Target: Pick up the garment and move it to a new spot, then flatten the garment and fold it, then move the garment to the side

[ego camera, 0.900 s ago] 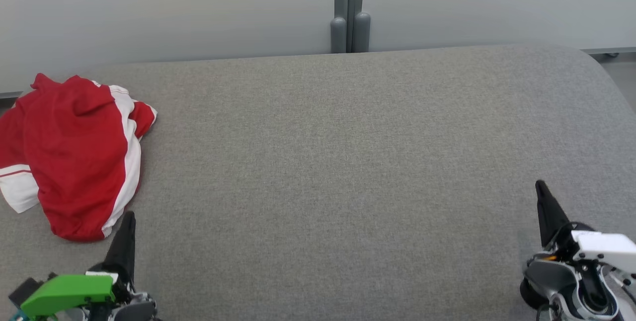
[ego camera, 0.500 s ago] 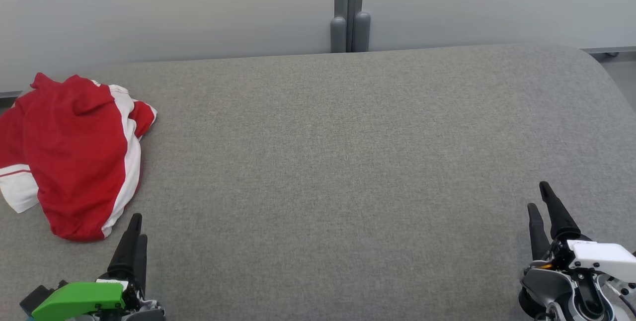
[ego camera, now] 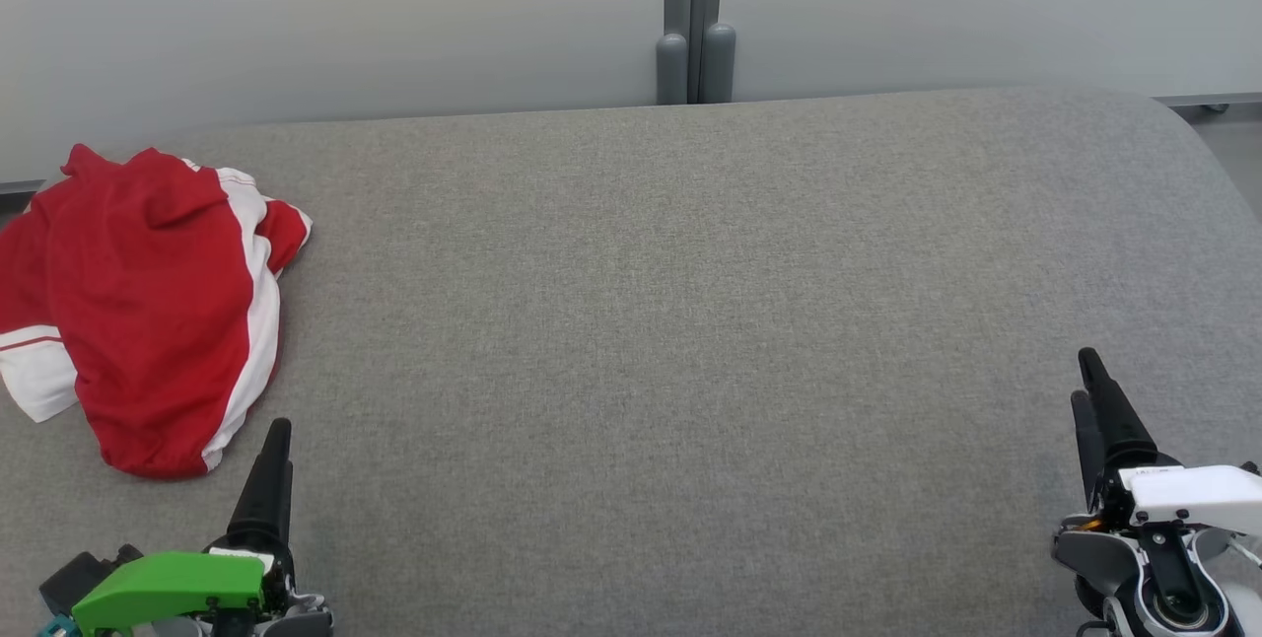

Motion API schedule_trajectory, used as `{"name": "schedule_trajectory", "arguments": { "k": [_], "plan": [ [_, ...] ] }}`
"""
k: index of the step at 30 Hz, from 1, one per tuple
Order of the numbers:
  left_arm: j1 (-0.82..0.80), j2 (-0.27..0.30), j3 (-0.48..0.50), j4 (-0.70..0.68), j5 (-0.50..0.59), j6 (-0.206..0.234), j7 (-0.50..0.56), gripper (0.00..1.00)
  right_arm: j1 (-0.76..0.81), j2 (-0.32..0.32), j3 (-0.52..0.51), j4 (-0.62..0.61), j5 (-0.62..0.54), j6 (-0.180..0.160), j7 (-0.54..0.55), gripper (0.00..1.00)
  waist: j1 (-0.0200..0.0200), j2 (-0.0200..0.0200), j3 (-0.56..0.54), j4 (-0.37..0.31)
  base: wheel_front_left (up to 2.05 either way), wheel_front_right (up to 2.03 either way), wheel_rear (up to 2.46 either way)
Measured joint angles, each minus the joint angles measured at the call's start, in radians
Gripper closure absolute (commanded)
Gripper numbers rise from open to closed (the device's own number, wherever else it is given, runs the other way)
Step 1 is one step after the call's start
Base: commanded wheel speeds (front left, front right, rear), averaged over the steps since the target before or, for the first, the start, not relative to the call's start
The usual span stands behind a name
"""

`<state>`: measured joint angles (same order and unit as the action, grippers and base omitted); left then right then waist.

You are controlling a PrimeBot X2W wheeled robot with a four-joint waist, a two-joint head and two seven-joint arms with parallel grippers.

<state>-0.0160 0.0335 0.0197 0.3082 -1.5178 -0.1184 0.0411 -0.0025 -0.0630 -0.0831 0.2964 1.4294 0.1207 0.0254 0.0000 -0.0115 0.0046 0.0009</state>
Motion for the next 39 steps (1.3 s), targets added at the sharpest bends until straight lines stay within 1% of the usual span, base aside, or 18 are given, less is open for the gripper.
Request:
{"name": "schedule_trajectory", "arguments": {
  "k": [3,7,8,11,12,14,16,25,27,34,35,39],
  "plan": [
    [0.0,0.017,-0.018,-0.001,0.046,0.0,-0.014,0.0,0.0,-0.009,0.005,-0.002,-0.053,0.0,-0.009,0.0,0.0,0.0,0.0,0.0,0.0,0.0,0.0],
    [-0.001,0.022,-0.03,-0.002,0.09,0.0,-0.027,0.0,0.0,-0.013,0.009,-0.02,-0.127,-0.001,-0.02,0.0,0.0,0.0,0.0,0.0,0.0,0.0,0.0],
    [-0.002,0.024,-0.034,-0.002,0.106,0.0,-0.034,0.0,0.0,-0.015,0.011,-0.025,-0.147,-0.007,-0.025,0.0,0.0,0.0,0.0,0.0,0.0,0.0,0.0],
    [-0.003,0.034,-0.049,-0.002,0.136,0.0,-0.044,0.0,0.0,-0.023,0.022,-0.035,-0.202,-0.008,-0.034,0.0,0.0,0.0,0.0,0.0,0.0,0.0,0.0],
    [-0.003,0.034,-0.049,-0.002,0.136,0.0,-0.044,0.0,0.0,-0.023,0.022,-0.035,-0.202,-0.008,-0.034,0.0,0.0,0.0,0.0,0.0,0.0,0.0,0.0],
    [-0.004,0.04,-0.054,-0.001,0.172,0.0,-0.048,0.0,0.0,-0.026,0.028,-0.042,-0.235,-0.009,-0.041,0.0,0.0,0.0,0.0,0.0,0.0,0.0,0.0],
    [-0.004,0.047,-0.056,0.0,0.193,0.0,-0.057,0.0,0.0,-0.028,0.035,-0.049,-0.272,-0.015,-0.045,0.0,0.0,0.0,0.0,0.001,0.0,0.0,0.0],
    [-0.016,0.054,-0.059,-0.021,0.363,0.0,-0.084,0.0,-0.001,-0.043,0.081,-0.073,-0.443,-0.019,-0.076,0.0,0.0,0.0,-0.002,0.003,0.0,0.0,0.0],
    [-0.018,0.055,-0.063,-0.026,0.396,0.002,-0.089,0.0,-0.003,-0.049,0.093,-0.078,-0.48,-0.027,-0.079,0.0,0.0,0.0,-0.003,0.003,0.0,0.0,0.0],
    [-0.023,0.059,-0.081,-0.036,0.52,0.015,-0.116,0.0,-0.005,-0.064,0.124,-0.086,-0.6,-0.036,-0.105,0.0,0.0,0.0,-0.004,0.006,0.0,0.0,0.0],
    [-0.023,0.066,-0.086,-0.04,0.564,0.022,-0.121,0.0,-0.006,-0.065,0.13,-0.088,-0.634,-0.043,-0.109,0.0,0.0,0.0,-0.005,0.006,0.0,0.0,0.0],
    [-0.023,0.081,-0.086,-0.053,0.64,0.032,-0.136,0.0,-0.006,-0.07,0.143,-0.089,-0.696,-0.045,-0.122,0.0,0.0,0.0,-0.006,0.007,0.0,0.0,0.0]
  ]
}}
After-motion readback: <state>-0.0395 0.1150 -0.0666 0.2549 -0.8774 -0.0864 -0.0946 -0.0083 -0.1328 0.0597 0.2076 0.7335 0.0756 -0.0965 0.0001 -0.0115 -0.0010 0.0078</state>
